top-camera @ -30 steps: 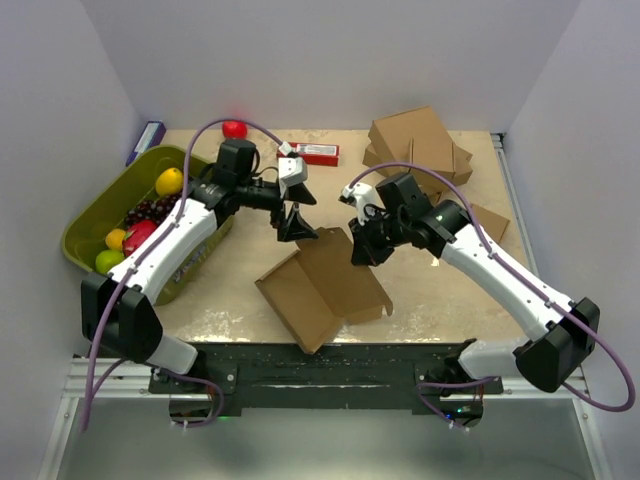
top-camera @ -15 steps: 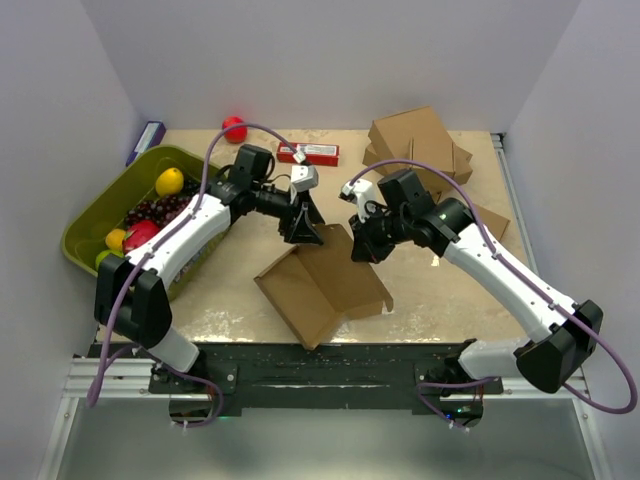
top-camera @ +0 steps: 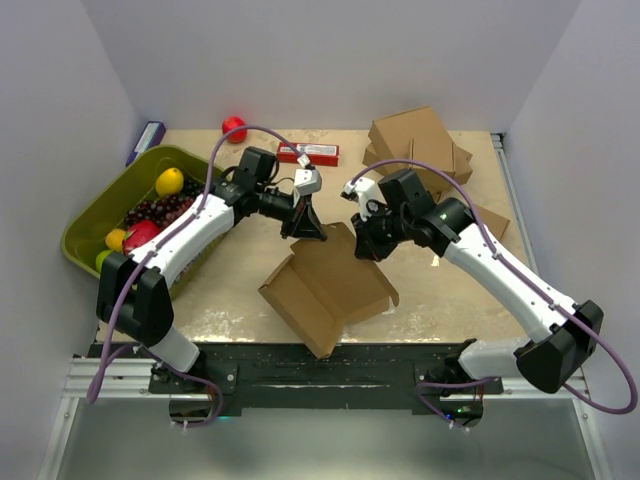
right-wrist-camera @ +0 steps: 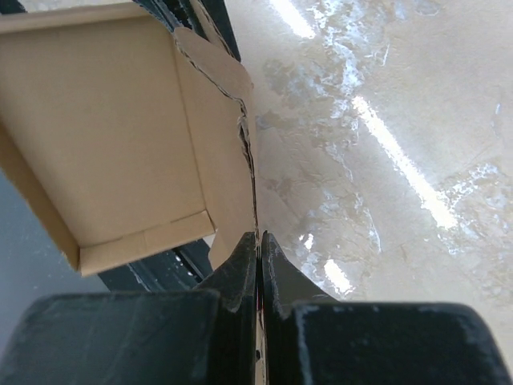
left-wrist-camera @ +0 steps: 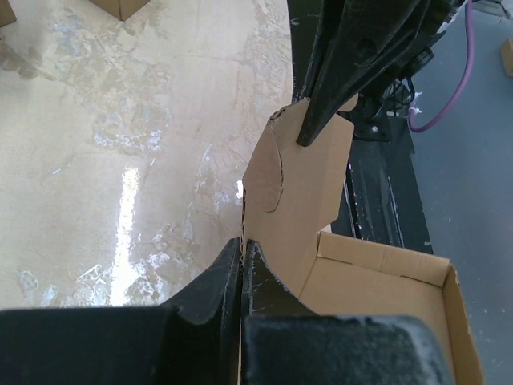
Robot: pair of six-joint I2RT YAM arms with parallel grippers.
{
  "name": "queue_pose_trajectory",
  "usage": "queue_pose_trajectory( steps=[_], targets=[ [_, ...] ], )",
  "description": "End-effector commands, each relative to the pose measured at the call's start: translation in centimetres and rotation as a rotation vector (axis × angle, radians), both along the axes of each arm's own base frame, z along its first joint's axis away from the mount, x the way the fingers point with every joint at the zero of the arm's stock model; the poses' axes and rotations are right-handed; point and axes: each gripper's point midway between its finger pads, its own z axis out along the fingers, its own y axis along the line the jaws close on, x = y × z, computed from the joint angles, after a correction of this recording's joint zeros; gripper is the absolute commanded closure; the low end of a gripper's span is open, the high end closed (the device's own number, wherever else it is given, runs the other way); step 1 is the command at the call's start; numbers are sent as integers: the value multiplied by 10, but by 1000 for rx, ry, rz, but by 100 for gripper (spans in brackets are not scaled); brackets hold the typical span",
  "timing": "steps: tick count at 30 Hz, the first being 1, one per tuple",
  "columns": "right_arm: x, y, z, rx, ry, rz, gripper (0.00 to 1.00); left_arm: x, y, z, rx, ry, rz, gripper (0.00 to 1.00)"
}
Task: Fold the paper box
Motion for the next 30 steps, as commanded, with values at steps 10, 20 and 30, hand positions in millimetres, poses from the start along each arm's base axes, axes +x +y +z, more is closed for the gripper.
queue_pose_trajectory(
  steps=[10,20,30],
  targets=[
    [33,-7,32,45,-129,-216,27,40,-4,25,-12,-148,180,100],
    [73,-62,69,145,-225,-551,1,77,28,39,-85,-220,423,100],
    [96,-111,92,271,-367,-746,1,97,49,19,-83,-164,559,100]
  ],
)
